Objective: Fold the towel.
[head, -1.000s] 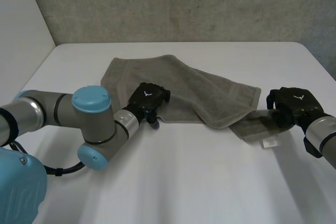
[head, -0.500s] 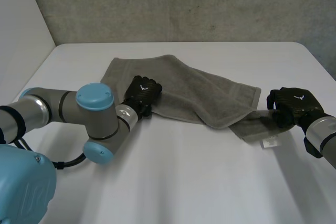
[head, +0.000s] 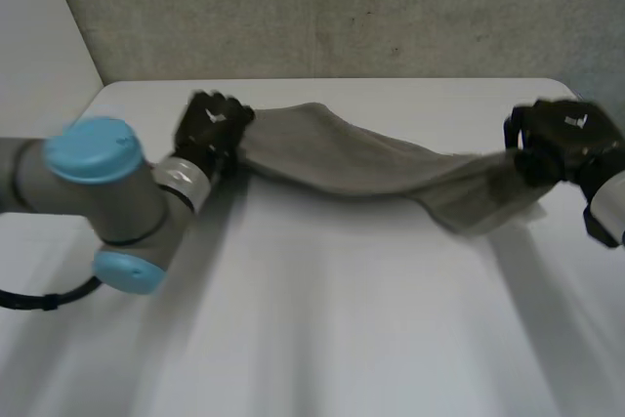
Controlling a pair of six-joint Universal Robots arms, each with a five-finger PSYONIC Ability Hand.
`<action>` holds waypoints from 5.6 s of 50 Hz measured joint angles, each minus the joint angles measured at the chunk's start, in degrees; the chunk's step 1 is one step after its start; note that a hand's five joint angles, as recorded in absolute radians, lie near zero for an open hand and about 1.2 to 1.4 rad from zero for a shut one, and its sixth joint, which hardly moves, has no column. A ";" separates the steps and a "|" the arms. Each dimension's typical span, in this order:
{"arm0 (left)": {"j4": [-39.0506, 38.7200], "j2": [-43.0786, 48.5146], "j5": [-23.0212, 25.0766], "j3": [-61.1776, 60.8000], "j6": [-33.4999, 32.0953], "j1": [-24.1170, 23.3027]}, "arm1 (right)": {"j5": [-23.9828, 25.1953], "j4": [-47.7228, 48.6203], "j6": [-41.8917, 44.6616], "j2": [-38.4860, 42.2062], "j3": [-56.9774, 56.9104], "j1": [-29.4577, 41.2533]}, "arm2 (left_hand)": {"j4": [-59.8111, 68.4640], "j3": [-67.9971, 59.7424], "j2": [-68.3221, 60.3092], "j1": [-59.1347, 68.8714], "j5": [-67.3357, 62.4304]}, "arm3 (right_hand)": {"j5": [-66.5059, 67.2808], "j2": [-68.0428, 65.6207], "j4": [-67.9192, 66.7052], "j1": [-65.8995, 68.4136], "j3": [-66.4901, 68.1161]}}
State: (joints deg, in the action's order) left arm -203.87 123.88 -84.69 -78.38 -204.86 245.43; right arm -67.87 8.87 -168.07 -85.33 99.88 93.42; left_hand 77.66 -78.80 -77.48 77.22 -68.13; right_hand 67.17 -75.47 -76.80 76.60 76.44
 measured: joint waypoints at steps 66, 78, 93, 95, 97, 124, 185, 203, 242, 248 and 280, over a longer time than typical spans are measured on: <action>-6.96 -19.87 22.40 -39.22 -3.20 14.65 | 11.98 -35.37 26.79 -8.26 0.87 -3.30 | -0.25 0.79 0.05 -0.01 0.35 | 0.00 0.00 0.00 0.00 0.00; -10.50 -13.58 17.51 -37.19 -3.17 12.67 | 11.97 -33.59 26.82 -8.39 3.43 -4.83 | -26.18 27.20 26.20 -25.78 26.45 | 0.00 0.00 0.00 0.00 0.00; -11.69 -15.09 12.53 -39.17 -3.38 12.70 | 12.61 -31.01 25.25 -8.94 3.93 -9.41 | -27.26 28.95 27.72 -27.32 28.64 | 0.00 0.00 0.00 0.00 0.00; -11.55 -16.03 12.51 -39.71 -3.37 12.83 | 12.61 -30.47 24.50 -9.17 3.91 -10.31 | -27.26 28.95 27.72 -27.32 28.66 | 0.00 0.00 0.00 0.00 0.00; -11.42 -17.63 12.53 -40.43 -3.36 12.98 | 12.60 -29.63 23.40 -9.50 3.92 -11.33 | -27.27 28.97 27.73 -27.32 28.84 | 0.00 0.00 0.00 0.00 0.00; -11.44 -13.85 7.81 -37.79 -4.98 11.45 | 12.33 -21.71 12.27 -14.59 5.72 -13.27 | -27.34 28.89 27.59 -27.26 28.24 | 0.00 -0.01 0.00 0.00 0.00; 7.90 -46.21 15.62 -36.37 -1.01 15.75 | 15.88 -25.30 8.17 -18.88 -0.03 -15.63 | 0.03 -0.05 -0.20 0.25 -0.14 | 0.00 -1.38 0.00 -0.01 0.00; 8.63 -36.61 29.93 -39.72 -12.02 25.79 | 16.86 -34.84 26.22 -10.58 -2.13 -20.37 | 0.03 -0.15 -0.20 0.25 -0.19 | -0.03 -1.38 0.00 -0.01 0.00; 5.21 18.04 23.69 20.43 -10.98 12.46 | -0.43 -20.98 15.24 30.35 -36.38 -2.98 | 0.04 -0.42 -0.47 0.25 -0.50 | -0.03 -1.38 0.00 -0.02 0.00; 5.20 22.25 23.69 25.84 -10.99 11.66 | -3.99 -17.96 15.37 32.85 -38.53 -0.91 | 0.04 -0.42 -0.47 0.25 -0.51 | -0.03 -1.38 0.00 -0.02 0.00; 4.76 31.84 23.84 39.28 -10.79 9.99 | -11.03 -12.54 15.53 39.19 -44.98 2.92 | -57.51 58.33 55.84 -56.38 57.02 | -61.01 58.36 58.05 -58.49 -57.64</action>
State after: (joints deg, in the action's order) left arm -199.11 155.72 -60.85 -39.10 -215.66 255.42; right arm -78.90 -3.67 -152.53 -46.13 54.90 96.33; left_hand 20.15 -20.47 -21.63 20.84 -11.11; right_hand 6.16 -17.11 -18.75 18.11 18.80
